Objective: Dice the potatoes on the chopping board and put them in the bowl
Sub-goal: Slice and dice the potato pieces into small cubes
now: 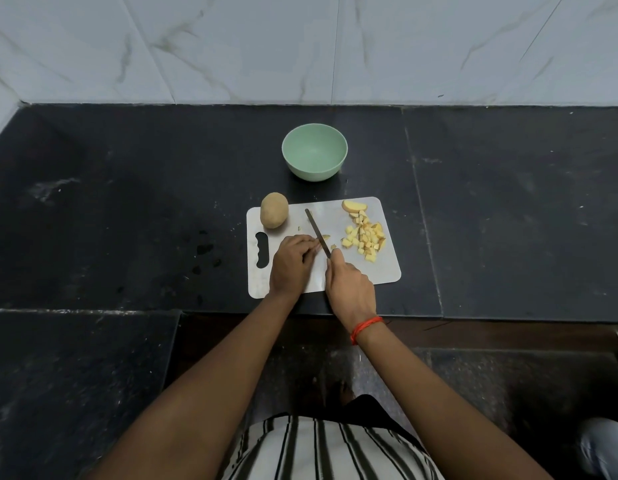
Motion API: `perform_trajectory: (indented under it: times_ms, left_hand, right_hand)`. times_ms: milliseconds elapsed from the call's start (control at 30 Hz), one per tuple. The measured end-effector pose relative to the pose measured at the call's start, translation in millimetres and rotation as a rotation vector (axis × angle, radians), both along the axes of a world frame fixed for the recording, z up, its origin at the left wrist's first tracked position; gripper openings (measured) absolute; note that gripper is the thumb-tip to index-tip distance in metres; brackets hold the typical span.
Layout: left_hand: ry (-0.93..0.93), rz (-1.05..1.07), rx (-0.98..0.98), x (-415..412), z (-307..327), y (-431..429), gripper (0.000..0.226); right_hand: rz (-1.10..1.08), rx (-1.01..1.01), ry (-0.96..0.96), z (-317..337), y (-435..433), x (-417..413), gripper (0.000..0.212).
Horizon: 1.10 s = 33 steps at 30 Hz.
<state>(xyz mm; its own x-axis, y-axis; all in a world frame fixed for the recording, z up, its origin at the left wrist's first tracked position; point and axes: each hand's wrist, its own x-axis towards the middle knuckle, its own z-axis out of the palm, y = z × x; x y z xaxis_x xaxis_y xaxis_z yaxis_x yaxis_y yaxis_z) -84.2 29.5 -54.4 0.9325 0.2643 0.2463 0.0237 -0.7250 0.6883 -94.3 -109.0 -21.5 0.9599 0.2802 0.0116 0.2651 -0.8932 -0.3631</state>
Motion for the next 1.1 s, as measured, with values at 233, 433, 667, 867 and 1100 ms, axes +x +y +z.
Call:
perform_trajectory:
  times_ms: [233, 433, 667, 867, 1100]
  left_hand:
    - [-0.010, -0.003, -0.021, -1, 4, 0, 0.018]
    - [0.000, 0.003, -0.038, -1, 2, 0, 0.017]
    - [-0.003, 0.024, -0.053, -2, 6, -1, 0.017]
    - [0.004, 0.034, -0.055, -2, 7, -2, 0.017]
    - [0.012, 0.041, -0.132, -1, 8, -1, 0.019]
  right_hand:
    - [0.038, -0.087, 0.026, 8, 10, 11, 0.033]
    - [0.032, -0.088, 0.036, 8, 7, 7, 0.031]
    - [0.060, -0.093, 0.086, 0, -21, -22, 0.013]
    - [0.057, -0.107, 0.080, -1, -41, -47, 0.013]
    - [-0.032, -0.013, 0.091, 2, -55, -69, 0.018]
